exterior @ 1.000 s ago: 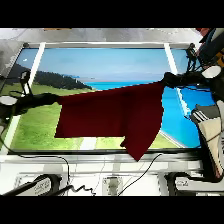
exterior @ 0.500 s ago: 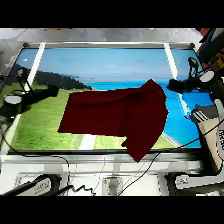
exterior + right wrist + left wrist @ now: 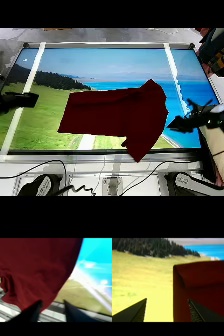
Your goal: Fold the clothes and pants, and hang the long-sleeved shirts on hangers.
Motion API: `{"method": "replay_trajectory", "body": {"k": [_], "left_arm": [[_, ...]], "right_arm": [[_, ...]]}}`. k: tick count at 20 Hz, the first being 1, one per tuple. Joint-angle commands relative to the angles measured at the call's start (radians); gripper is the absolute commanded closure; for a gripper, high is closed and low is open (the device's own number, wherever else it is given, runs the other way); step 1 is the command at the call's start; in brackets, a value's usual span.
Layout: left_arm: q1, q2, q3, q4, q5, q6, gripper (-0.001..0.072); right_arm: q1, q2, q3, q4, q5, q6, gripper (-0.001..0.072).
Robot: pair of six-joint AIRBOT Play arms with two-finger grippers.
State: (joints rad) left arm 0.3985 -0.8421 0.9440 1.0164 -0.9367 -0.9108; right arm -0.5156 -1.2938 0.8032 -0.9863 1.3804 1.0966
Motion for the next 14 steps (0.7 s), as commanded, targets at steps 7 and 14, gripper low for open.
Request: {"method": "replay_trajectory", "body": {"k": [7, 14], "left_arm": [[0.017, -0.146, -0.002, 0.061, -0.312, -0.085, 0.0099], [0.041, -0.455, -0.001, 0.076, -0.401, -0.008, 0.01]], "right_arm": [[0.058, 0.082, -0.362, 0.253, -0.385, -0.035, 0.0357], [0.151, 0.086, -0.362, 0.257, -0.449, -0.044, 0.0691]]}}
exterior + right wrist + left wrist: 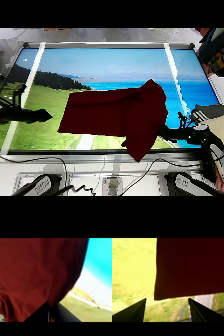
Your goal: Fold the clothes and pants, and hang the long-sleeved shirts on hangers.
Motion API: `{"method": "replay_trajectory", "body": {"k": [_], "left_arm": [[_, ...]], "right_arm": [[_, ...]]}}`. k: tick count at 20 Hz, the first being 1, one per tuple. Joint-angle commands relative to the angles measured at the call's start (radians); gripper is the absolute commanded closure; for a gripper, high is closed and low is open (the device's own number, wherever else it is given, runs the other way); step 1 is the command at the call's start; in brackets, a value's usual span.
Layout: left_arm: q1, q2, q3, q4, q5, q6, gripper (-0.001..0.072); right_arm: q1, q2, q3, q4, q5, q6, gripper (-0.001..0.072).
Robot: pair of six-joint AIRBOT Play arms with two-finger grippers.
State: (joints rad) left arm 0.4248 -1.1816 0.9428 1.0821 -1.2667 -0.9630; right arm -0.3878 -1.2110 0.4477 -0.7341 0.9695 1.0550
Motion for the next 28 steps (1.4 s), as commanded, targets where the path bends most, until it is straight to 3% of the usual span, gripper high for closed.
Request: {"method": "replay_trajectory", "body": {"k": [1, 10, 11, 12, 13, 14, 17, 21, 25, 28], "left_arm": [[0.025, -0.163, 0.0, 0.01, -0.084, 0.051, 0.01], [0.039, -0.463, 0.0, -0.149, 0.024, 0.051, 0.0119], [0.039, -0.478, 0.0, -0.152, 0.03, 0.053, 0.0241], [0.039, -0.483, 0.0, -0.162, 0.029, 0.065, 0.0409], [0.039, -0.482, 0.001, -0.186, 0.021, 0.075, 0.0662], [0.04, -0.477, 0.003, -0.231, -0.006, 0.108, 0.069], [0.04, -0.449, 0.068, -0.353, -0.136, 0.18, 0.0692], [0.04, -0.332, 0.273, -0.615, -0.279, 0.186, 0.0692], [0.04, -0.121, 0.489, -0.937, -0.288, 0.187, 0.0692], [0.061, 0.063, 0.593, -1.008, -0.253, 0.225, 0.0692]], "right_arm": [[0.023, 0.005, -0.006, 0.005, -0.039, -0.003, 0.0691], [0.023, 0.011, -0.006, 0.047, -0.039, -0.003, 0.0691], [0.023, 0.011, -0.006, 0.061, -0.039, -0.003, 0.0692], [0.023, 0.011, 0.001, 0.063, -0.037, -0.01, 0.0692], [0.023, 0.014, 0.014, 0.063, -0.026, -0.042, 0.0693], [0.023, 0.024, 0.036, 0.063, -0.011, -0.058, 0.0693], [0.023, 0.101, 0.135, 0.063, 0.009, -0.055, 0.0694], [0.023, 0.282, 0.37, 0.065, 0.073, -0.046, 0.0694], [0.023, 0.483, 0.62, 0.073, 0.126, -0.043, 0.0693], [0.023, 0.628, 0.782, 0.073, 0.092, -0.042, 0.0693]]}}
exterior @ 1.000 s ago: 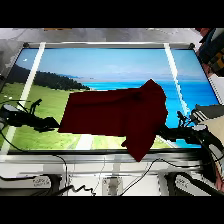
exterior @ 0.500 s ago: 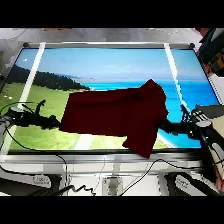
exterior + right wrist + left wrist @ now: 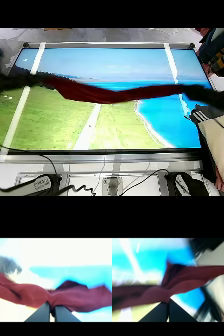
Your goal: Fold the clothes and pants, and hang the long-sleeved shirts on hangers.
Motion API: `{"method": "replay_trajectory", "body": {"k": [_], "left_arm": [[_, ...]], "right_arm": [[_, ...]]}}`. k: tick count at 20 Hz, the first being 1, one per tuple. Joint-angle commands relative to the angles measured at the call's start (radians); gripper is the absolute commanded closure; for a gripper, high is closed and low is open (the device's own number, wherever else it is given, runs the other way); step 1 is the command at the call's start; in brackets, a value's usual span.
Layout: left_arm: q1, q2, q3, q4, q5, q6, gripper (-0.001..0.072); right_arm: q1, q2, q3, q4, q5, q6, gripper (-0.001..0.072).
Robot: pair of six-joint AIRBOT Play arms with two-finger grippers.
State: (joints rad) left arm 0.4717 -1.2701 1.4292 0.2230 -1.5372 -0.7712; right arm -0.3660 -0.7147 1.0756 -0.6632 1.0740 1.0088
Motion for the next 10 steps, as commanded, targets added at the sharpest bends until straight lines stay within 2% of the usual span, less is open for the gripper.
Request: {"method": "replay_trajectory", "body": {"k": [1, 6, 8, 10], "left_arm": [[0.031, 0.222, 0.113, -0.148, 0.058, 0.049, 0.0692], [0.178, 0.483, 0.112, -0.087, 0.316, 0.053, 0.0691], [0.203, 0.549, 0.112, 0.026, 0.414, 0.052, 0.0692], [0.203, 0.586, 0.112, 0.161, 0.475, 0.0, 0.0691]], "right_arm": [[0.001, 0.172, 0.193, 0.002, -0.032, 0.017, 0.0693], [0.001, 0.298, 0.363, -0.002, -0.093, 0.035, 0.0693], [0.001, 0.303, 0.407, -0.003, -0.116, 0.038, 0.0693], [0.001, 0.294, 0.412, -0.01, -0.146, 0.038, 0.0693]]}}
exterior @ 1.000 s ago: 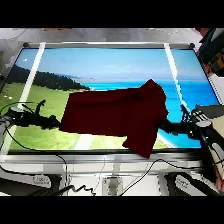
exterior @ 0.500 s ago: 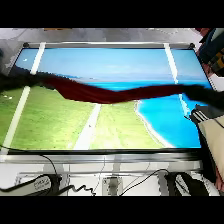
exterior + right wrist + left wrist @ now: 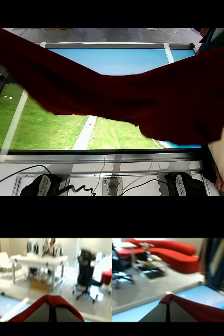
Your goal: Fold the clothes and pants, and hang the long-sleeved shirts on hangers.
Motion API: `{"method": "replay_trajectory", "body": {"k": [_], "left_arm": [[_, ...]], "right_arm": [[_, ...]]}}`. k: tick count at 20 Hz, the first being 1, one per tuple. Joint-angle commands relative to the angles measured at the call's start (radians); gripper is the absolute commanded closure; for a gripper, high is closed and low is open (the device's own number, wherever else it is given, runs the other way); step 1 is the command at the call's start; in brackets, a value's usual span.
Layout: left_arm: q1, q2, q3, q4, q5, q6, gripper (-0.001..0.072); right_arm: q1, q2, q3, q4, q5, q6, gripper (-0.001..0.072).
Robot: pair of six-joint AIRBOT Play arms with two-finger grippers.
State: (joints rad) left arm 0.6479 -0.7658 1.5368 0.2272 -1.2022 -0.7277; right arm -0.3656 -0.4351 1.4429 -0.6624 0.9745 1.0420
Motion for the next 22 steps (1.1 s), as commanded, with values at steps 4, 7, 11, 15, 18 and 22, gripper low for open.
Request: {"method": "replay_trajectory", "body": {"k": [4, 7, 11, 15, 18, 22], "left_arm": [[0.027, 0.058, -0.013, 0.401, 0.142, -0.105, 0.0691], [0.021, -0.027, -0.082, 0.42, 0.084, -0.14, 0.0692], [-0.121, -0.246, -0.18, 0.472, 0.008, -0.075, 0.0692], [-0.297, -0.532, -0.188, 0.576, 0.138, -0.067, 0.0692], [-0.371, -0.712, -0.188, 0.573, 0.401, -0.065, 0.0692], [-0.44, -0.825, -0.188, 0.574, 0.58, -0.065, 0.0691]], "right_arm": [[0.001, -0.104, 0.043, -0.096, -0.043, 0.079, 0.0694], [0.001, -0.282, 0.043, -0.098, 0.06, 0.111, 0.0694], [0.026, -0.593, 0.041, -0.097, 0.266, 0.125, 0.0693], [0.126, -0.898, 0.036, -0.128, 0.214, 0.116, 0.0692], [0.169, -1.074, 0.036, -0.201, 0.062, 0.117, 0.0692], [0.174, -1.209, 0.036, -0.209, -0.086, 0.117, 0.0692]]}}
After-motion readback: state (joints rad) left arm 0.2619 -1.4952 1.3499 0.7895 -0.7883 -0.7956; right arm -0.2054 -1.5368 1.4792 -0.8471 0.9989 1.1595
